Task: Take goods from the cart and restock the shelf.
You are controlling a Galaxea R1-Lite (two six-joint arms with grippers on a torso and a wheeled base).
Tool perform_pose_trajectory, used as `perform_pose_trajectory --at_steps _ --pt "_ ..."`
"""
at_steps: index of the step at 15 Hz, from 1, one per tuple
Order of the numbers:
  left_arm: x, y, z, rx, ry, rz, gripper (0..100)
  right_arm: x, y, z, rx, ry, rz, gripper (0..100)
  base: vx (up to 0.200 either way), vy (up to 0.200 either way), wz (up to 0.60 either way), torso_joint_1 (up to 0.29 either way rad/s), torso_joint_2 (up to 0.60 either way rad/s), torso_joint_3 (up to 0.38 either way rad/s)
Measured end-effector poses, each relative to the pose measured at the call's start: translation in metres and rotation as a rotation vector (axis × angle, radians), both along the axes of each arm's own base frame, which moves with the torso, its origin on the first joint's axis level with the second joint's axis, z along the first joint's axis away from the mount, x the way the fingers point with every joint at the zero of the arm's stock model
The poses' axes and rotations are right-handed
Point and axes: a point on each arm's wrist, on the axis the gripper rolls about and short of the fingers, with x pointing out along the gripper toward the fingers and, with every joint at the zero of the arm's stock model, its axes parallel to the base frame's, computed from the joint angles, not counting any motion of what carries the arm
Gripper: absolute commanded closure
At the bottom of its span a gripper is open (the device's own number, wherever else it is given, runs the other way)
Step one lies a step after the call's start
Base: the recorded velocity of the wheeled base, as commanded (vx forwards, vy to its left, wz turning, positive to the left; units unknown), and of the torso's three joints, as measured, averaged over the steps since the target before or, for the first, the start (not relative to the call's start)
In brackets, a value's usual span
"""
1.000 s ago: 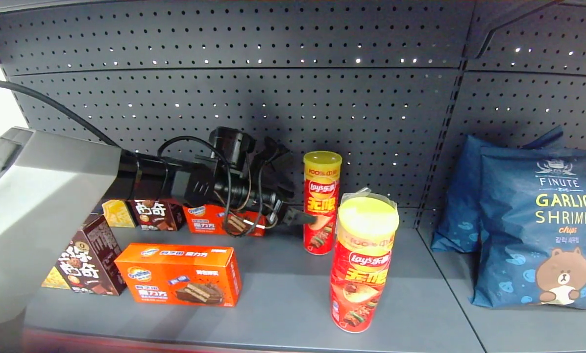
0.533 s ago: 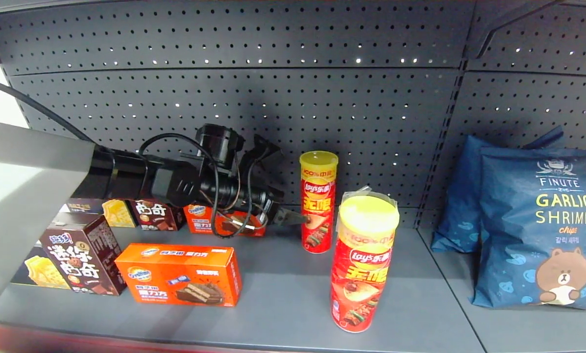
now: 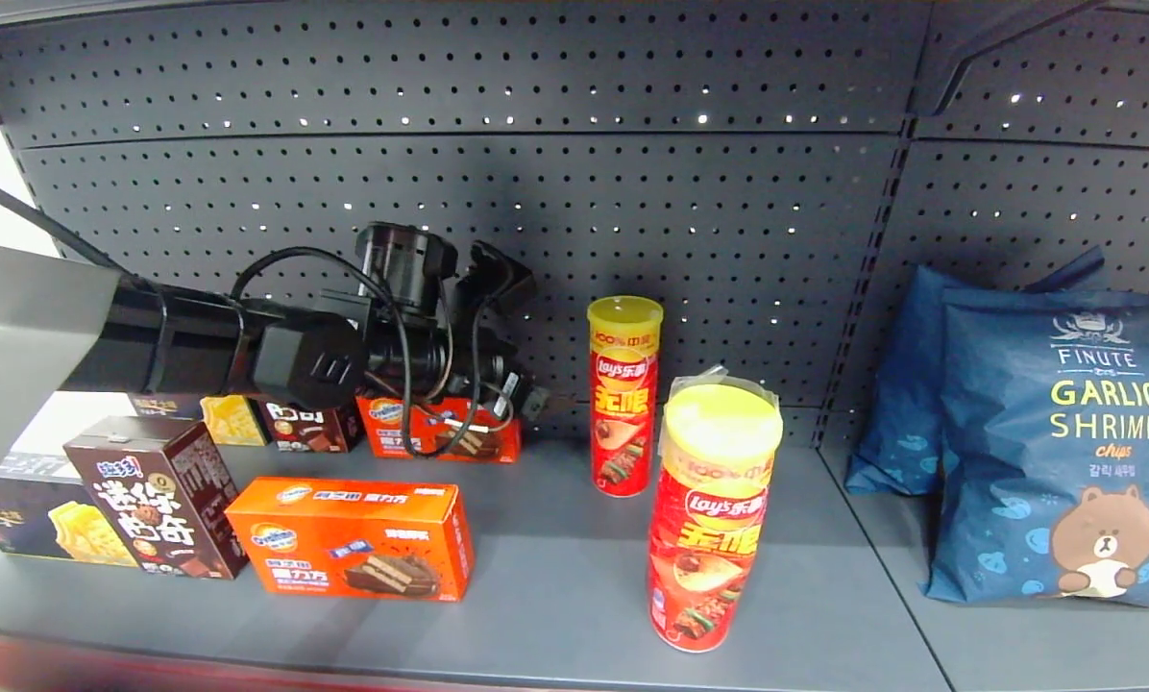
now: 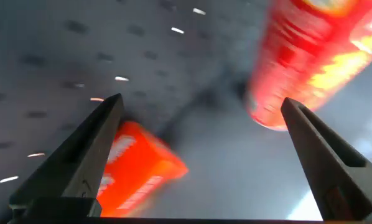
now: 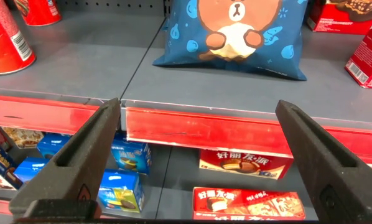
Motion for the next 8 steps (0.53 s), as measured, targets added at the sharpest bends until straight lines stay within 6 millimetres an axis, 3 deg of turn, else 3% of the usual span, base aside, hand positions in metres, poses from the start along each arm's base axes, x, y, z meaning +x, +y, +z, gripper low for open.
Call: perform_pose_trajectory --at_steps 8 --pt "-0.002 -0.018 -0.009 0.061 -0.074 0.094 0 0.0 0.0 0.0 0.0 0.0 0.0 0 0.0 0.0 0.0 0.0 0.0 0.0"
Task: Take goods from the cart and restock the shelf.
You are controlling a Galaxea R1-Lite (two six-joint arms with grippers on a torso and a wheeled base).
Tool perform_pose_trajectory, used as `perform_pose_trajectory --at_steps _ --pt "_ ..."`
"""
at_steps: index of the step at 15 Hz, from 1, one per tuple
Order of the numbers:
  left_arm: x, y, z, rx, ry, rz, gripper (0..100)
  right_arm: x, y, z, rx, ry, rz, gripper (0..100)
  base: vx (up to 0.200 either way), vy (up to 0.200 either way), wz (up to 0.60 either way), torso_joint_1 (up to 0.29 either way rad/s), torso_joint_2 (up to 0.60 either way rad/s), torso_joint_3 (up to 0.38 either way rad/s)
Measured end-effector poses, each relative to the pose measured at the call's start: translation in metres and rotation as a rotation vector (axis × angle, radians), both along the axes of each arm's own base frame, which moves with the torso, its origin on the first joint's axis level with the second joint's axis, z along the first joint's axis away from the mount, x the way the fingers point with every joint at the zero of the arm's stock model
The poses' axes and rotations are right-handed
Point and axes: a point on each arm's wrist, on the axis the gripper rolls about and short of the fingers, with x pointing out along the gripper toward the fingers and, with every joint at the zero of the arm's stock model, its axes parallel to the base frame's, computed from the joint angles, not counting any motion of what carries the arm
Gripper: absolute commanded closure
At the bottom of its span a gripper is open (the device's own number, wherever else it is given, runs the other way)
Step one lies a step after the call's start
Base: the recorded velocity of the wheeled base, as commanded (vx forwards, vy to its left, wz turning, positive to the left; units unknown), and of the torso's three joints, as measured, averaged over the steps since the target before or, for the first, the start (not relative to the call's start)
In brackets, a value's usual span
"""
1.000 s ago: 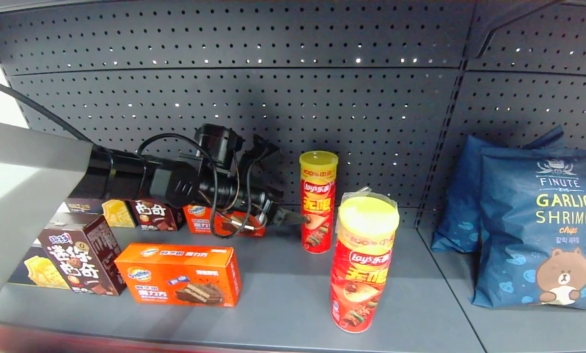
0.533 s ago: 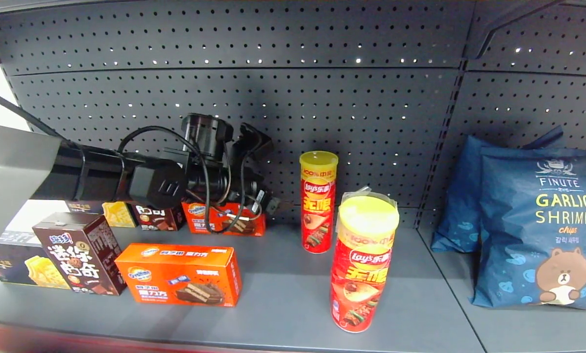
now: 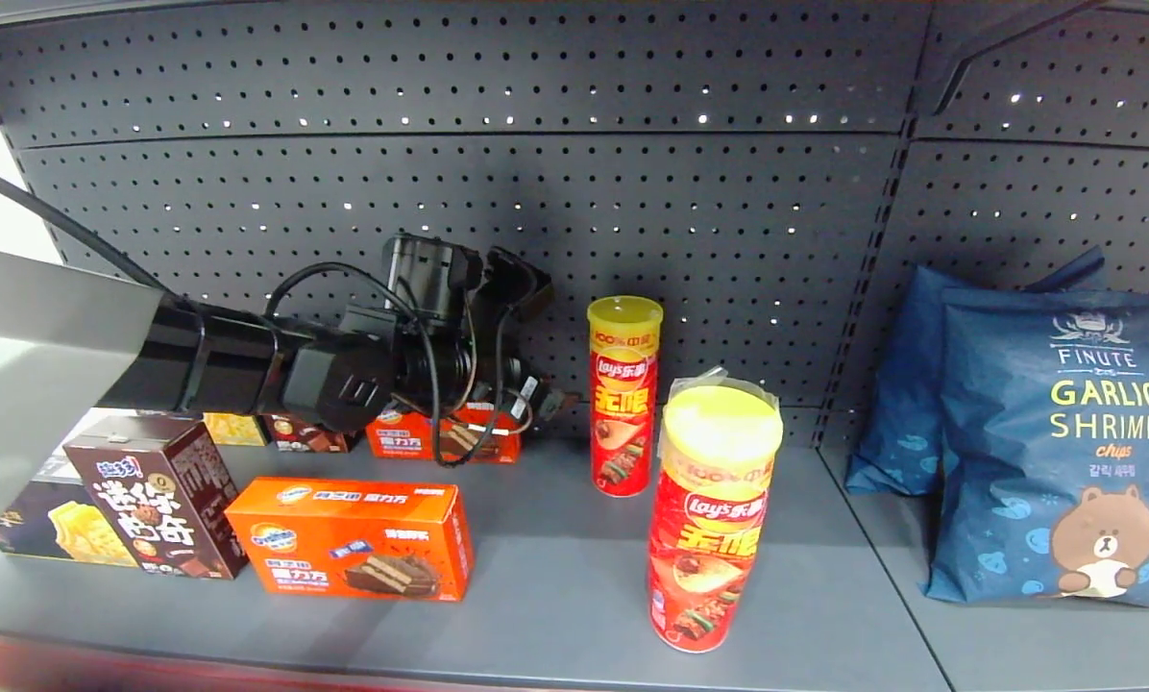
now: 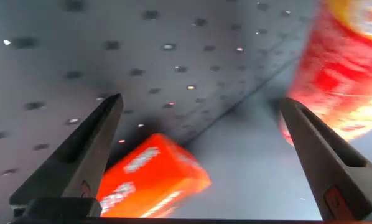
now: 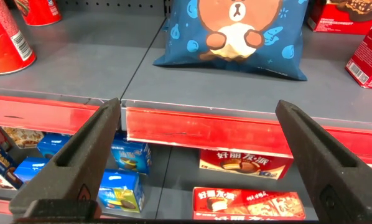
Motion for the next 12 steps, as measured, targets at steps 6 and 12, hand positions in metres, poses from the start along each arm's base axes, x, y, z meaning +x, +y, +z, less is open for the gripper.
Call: perform_pose_trajectory --at_steps 6,12 --pt "-0.005 -0.007 -0.014 0.025 0.037 -0.016 0 0.0 0.0 0.0 0.0 0.0 0.0 0 0.0 0.0 0.0 0.0 0.0 0.0" --pt "-0.001 -0.008 -0.013 0.035 0.022 0.016 0 0.0 0.0 0.0 0.0 0.0 0.0 0 0.0 0.0 0.0 0.0 0.0 0.0"
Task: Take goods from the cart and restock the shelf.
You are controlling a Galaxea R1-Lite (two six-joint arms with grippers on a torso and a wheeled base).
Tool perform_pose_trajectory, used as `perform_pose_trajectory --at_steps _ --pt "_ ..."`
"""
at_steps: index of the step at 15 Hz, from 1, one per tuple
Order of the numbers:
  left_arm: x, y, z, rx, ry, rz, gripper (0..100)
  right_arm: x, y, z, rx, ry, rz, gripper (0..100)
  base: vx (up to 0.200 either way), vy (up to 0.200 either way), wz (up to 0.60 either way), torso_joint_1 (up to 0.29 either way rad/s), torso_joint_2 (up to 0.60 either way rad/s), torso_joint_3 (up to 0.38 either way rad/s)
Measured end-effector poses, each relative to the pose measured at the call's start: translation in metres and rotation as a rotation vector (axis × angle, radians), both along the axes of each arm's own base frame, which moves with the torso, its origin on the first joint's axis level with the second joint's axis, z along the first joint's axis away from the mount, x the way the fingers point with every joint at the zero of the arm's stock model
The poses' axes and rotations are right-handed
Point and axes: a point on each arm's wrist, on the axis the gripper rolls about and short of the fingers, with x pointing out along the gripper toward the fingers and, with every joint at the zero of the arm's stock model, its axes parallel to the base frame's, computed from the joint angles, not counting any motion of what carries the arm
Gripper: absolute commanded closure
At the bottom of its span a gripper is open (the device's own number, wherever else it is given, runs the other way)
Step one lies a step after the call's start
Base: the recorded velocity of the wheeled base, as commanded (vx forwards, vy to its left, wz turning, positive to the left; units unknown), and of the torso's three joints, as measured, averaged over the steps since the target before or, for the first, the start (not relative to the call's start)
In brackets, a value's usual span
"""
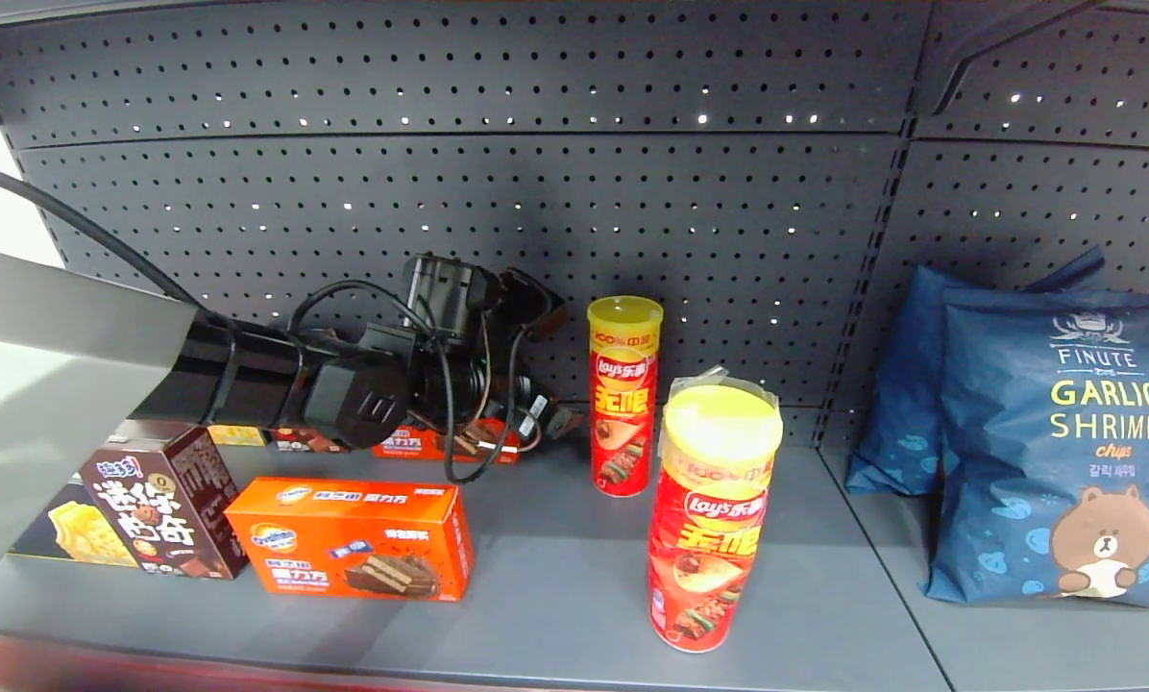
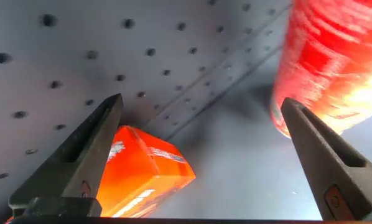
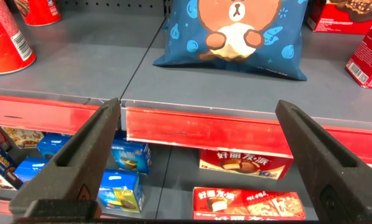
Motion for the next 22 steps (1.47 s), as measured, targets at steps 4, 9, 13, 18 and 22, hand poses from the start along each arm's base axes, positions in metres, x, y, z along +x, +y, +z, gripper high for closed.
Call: perform_pose_trajectory --at_steps 4,9,13,18,22 --pt "0.002 0.0 -0.002 0.008 0.001 0.014 0 0.0 0.0 0.0 0.0 0.0 0.0 0 0.0 0.0 0.0 0.0 0.0 0.0" --pt "0.002 -0.007 -0.007 0.014 0.009 0.004 0 0.0 0.0 0.0 0.0 0.0 0.001 0 0.0 0.0 0.0 0.0 0.0 0.0" --pt "0.002 -0.014 -0.011 0.016 0.015 0.001 0 0.0 0.0 0.0 0.0 0.0 0.0 0 0.0 0.0 0.0 0.0 0.0 0.0" --pt "0.0 -0.019 -0.012 0.016 0.018 -0.008 0 0.0 0.0 0.0 0.0 0.0 0.0 0 0.0 0.0 0.0 0.0 0.0 0.0" --pt "-0.001 -0.022 -0.013 0.015 0.023 -0.013 0 0.0 0.0 0.0 0.0 0.0 0.0 0 0.0 0.0 0.0 0.0 0.0 0.0"
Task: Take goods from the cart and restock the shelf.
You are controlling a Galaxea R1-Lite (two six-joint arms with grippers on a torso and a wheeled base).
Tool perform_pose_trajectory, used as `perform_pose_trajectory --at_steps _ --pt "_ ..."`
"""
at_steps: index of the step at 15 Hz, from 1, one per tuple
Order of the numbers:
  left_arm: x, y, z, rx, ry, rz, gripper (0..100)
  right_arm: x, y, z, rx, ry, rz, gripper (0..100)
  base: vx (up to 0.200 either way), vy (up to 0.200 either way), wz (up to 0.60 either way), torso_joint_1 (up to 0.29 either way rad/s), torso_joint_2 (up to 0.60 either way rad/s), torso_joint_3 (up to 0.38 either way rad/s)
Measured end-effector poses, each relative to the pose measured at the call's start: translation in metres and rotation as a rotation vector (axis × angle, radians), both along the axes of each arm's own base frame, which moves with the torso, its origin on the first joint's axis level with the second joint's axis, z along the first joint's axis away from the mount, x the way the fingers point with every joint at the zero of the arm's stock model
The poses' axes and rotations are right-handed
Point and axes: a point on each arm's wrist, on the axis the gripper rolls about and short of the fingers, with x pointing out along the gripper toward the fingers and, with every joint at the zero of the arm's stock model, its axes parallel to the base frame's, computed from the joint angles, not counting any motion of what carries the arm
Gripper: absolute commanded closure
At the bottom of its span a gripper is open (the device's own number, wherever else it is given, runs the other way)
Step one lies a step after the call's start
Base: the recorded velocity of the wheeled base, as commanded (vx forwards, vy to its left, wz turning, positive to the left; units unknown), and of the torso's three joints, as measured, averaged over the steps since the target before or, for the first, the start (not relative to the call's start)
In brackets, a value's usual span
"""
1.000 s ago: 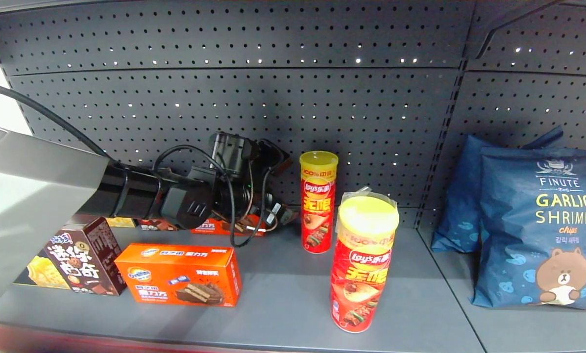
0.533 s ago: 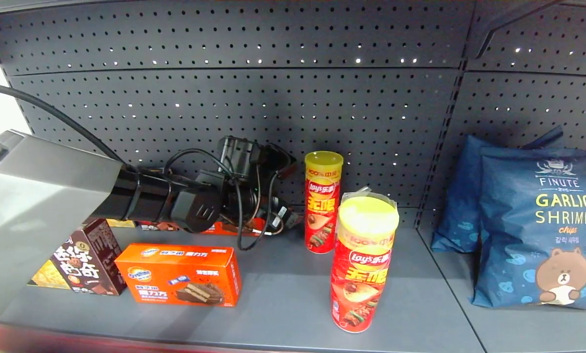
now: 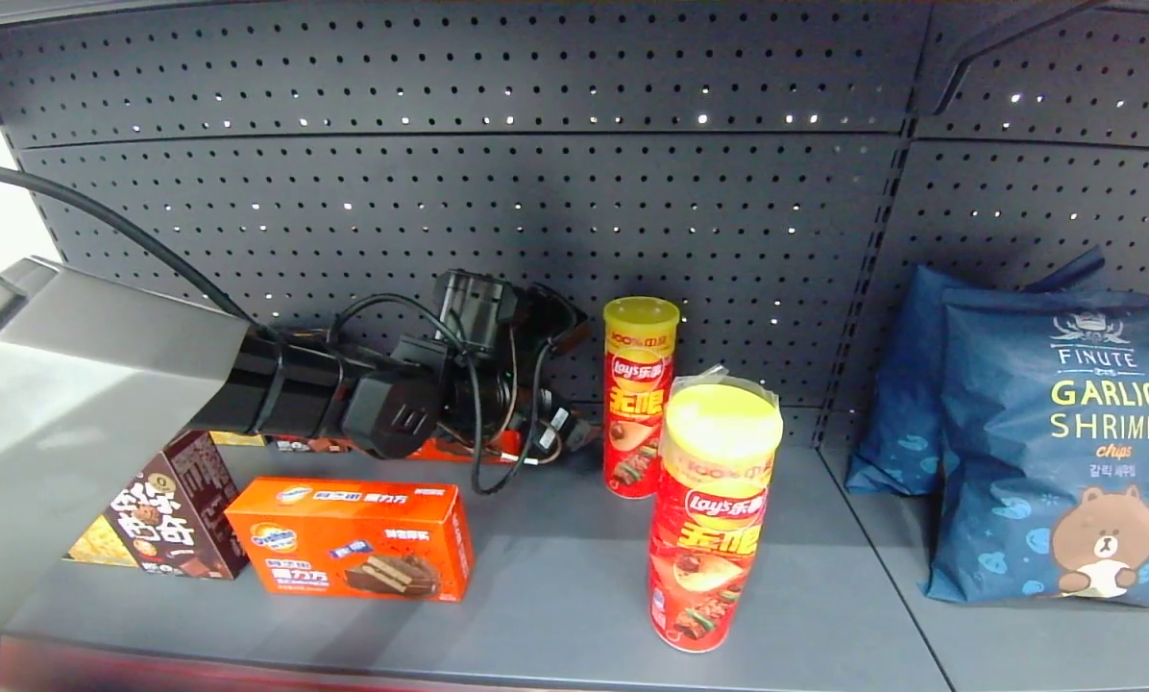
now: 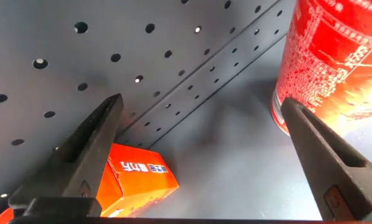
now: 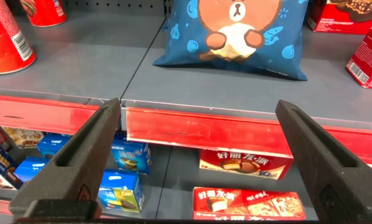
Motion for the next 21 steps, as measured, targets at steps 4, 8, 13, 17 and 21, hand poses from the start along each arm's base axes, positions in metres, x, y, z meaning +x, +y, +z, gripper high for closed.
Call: perform_pose_trajectory --at_steps 4,8,13,17,21 --pt "-0.002 -0.005 -0.001 -0.013 0.012 -0.002 0 0.0 0.0 0.0 0.0 0.0 0.0 0 0.0 0.0 0.0 0.0 0.0 0.0" --pt "-0.004 -0.008 -0.001 -0.014 0.017 -0.009 0 0.0 0.0 0.0 0.0 0.0 0.001 0 0.0 0.0 0.0 0.0 0.0 0.0" --pt "-0.006 -0.012 -0.003 -0.013 0.022 -0.021 0 0.0 0.0 0.0 0.0 0.0 0.0 0 0.0 0.0 0.0 0.0 0.0 0.0" --pt "-0.007 -0.016 -0.006 -0.009 0.029 -0.03 0 0.0 0.0 0.0 0.0 0.0 0.001 0 0.0 0.0 0.0 0.0 0.0 0.0" --pt "-0.008 -0.019 -0.008 -0.005 0.034 -0.038 0 0.0 0.0 0.0 0.0 0.0 0.0 0 0.0 0.0 0.0 0.0 0.0 0.0"
